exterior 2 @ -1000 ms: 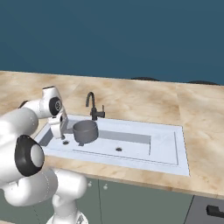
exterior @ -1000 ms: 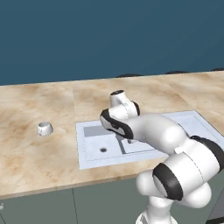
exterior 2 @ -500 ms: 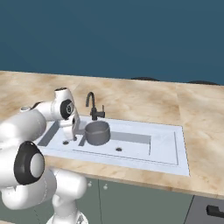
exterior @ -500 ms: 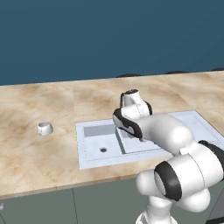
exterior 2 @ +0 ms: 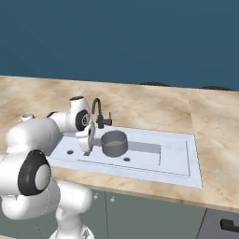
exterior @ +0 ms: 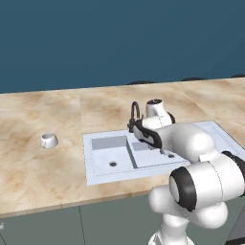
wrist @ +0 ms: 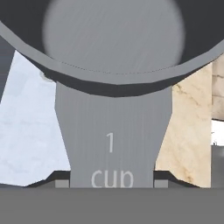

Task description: Move any existing items from the left basin to the right basin for drying. Then move the mug from the counter to the left basin of the sink for washing.

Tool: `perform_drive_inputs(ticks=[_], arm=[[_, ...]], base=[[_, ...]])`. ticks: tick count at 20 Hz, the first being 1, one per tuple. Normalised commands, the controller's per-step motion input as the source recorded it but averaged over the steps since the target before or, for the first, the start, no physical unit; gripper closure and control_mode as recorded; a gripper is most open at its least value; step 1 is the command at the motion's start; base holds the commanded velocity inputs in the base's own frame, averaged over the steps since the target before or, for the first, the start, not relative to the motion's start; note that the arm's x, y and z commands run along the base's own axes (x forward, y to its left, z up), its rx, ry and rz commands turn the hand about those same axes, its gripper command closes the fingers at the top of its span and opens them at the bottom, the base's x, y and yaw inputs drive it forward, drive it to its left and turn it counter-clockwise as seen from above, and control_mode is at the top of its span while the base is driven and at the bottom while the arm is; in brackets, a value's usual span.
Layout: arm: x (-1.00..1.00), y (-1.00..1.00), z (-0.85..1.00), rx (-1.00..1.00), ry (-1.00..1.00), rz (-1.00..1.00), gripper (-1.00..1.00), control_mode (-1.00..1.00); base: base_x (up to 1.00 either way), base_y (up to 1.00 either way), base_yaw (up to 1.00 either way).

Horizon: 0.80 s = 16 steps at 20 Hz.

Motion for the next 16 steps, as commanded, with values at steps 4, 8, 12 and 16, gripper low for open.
perform_drive_inputs(ticks=[4, 8, 12, 16], arm=[[0.26, -0.44, -0.17, 0.05, 0.0, -0.01, 1.0, -1.0], [0.35, -0.39, -0.14, 0.05, 0.0, 0.0, 1.0, -1.0], [0.48, -0.25, -0.13, 0.04, 0.0, 0.0, 1.0, -1.0], [0.33, -0.13, -0.25, 0.0, 0.0, 0.0, 1.0, -1.0]], base=[[0.0, 0.0, 0.0], [0.0, 0.0, 0.0], [0.0, 0.0, 0.0], [0.0, 0.0, 0.0]])
